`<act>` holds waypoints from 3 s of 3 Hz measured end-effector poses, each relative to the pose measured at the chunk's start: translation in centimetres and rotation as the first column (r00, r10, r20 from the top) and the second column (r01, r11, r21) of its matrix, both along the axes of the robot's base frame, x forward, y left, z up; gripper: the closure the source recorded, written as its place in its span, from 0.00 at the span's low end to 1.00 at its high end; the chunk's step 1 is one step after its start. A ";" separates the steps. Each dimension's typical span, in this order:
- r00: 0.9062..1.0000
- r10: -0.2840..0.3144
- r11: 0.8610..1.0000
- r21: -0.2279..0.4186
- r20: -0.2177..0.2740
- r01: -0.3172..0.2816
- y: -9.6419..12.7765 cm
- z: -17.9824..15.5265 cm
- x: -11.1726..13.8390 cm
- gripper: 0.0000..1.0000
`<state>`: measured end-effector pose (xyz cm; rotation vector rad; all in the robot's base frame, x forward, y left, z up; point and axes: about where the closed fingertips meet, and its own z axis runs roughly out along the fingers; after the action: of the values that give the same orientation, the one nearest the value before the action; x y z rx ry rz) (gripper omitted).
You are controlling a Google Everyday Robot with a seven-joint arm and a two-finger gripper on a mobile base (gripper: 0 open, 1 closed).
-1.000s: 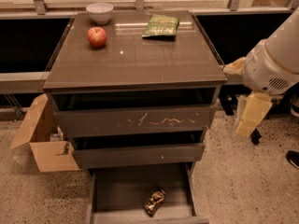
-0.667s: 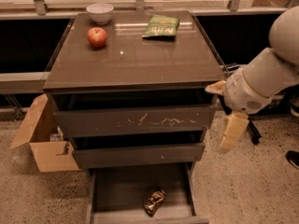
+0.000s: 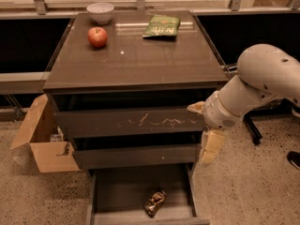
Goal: Pick orange can from bottom drawer and place on counter
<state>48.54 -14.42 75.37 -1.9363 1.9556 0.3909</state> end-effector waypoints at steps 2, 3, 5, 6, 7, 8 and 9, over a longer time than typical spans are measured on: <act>1.000 0.017 1.000 -0.002 -0.007 -0.017 0.3 -0.8 0.0 0.00; 0.996 0.085 0.996 -0.010 0.004 -0.085 1.2 -4.5 -0.5 0.00; 0.986 0.162 0.985 0.060 0.027 -0.163 2.6 -14.0 -2.8 0.00; 0.984 0.179 0.976 0.129 0.000 -0.178 2.9 -17.9 -3.4 0.00; 0.979 0.198 0.961 0.208 -0.052 -0.183 3.5 -22.5 -3.9 0.00; 0.972 0.204 0.948 0.272 -0.115 -0.167 4.5 -27.3 -4.6 0.00; 0.972 0.204 0.948 0.272 -0.115 -0.167 4.5 -27.3 -4.6 0.00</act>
Offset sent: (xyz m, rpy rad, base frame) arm 0.0008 0.0065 -0.0178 -0.0045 0.0136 0.0387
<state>43.98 -9.90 48.12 -1.9684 1.7038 0.8158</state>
